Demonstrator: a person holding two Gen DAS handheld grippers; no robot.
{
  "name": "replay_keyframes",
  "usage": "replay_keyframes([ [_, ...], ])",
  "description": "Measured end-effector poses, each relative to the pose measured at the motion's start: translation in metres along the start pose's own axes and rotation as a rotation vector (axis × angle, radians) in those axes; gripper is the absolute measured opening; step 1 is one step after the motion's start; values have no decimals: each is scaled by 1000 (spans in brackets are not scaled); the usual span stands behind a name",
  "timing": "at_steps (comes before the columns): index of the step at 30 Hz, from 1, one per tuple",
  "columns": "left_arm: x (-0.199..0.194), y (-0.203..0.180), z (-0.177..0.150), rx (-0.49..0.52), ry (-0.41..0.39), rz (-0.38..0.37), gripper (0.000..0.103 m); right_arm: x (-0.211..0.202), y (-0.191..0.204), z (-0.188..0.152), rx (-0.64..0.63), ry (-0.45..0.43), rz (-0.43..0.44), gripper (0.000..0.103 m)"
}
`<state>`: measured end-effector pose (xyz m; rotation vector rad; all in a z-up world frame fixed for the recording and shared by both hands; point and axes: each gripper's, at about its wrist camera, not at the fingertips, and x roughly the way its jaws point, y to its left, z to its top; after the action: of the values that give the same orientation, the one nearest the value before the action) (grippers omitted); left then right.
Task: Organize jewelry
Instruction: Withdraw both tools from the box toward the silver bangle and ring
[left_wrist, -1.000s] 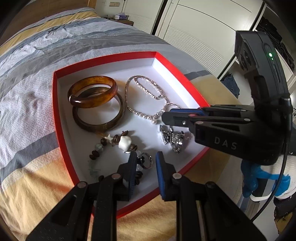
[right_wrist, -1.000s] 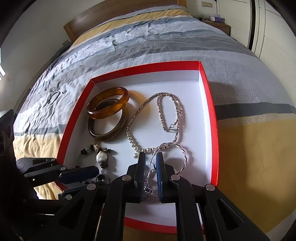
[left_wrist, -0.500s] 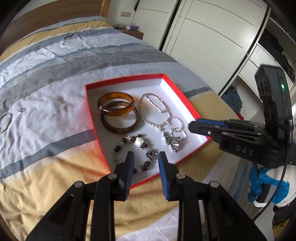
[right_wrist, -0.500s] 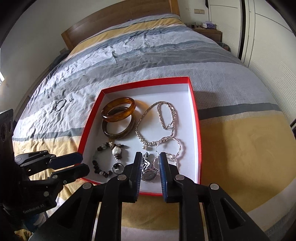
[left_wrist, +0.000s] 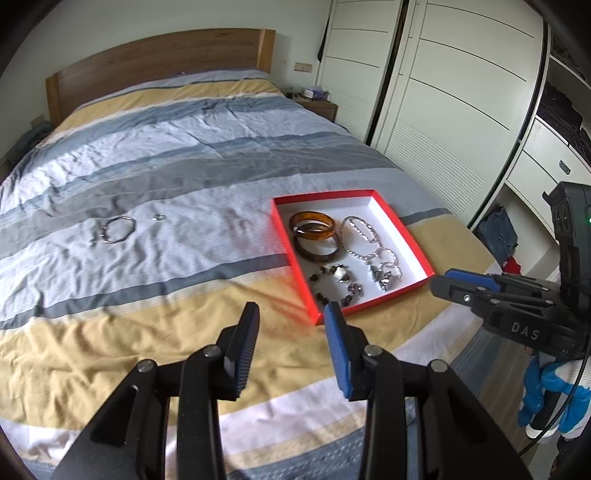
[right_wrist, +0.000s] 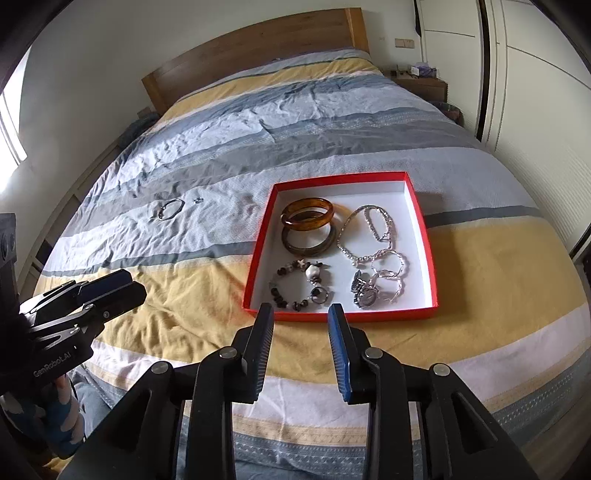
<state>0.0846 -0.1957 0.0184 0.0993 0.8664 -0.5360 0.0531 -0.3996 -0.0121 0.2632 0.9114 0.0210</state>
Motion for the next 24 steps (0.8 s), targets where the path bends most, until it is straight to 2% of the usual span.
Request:
replay_keyframes([
  [8,-48,31,-27,-14,-37,55,35,-28,39,-16,-8,-21,14,32],
  [13,-66,65,-41,-55,-53,85,35,-40,62,-22,-25,-25,12,35],
  [18,-69,103,-46,-110,-61,116,35,-39,81,-18,-44,-25,-1,36],
  [24,-55,147,-45,-162,-65,158,35,-18,105,-2,-72,-20,10,36],
])
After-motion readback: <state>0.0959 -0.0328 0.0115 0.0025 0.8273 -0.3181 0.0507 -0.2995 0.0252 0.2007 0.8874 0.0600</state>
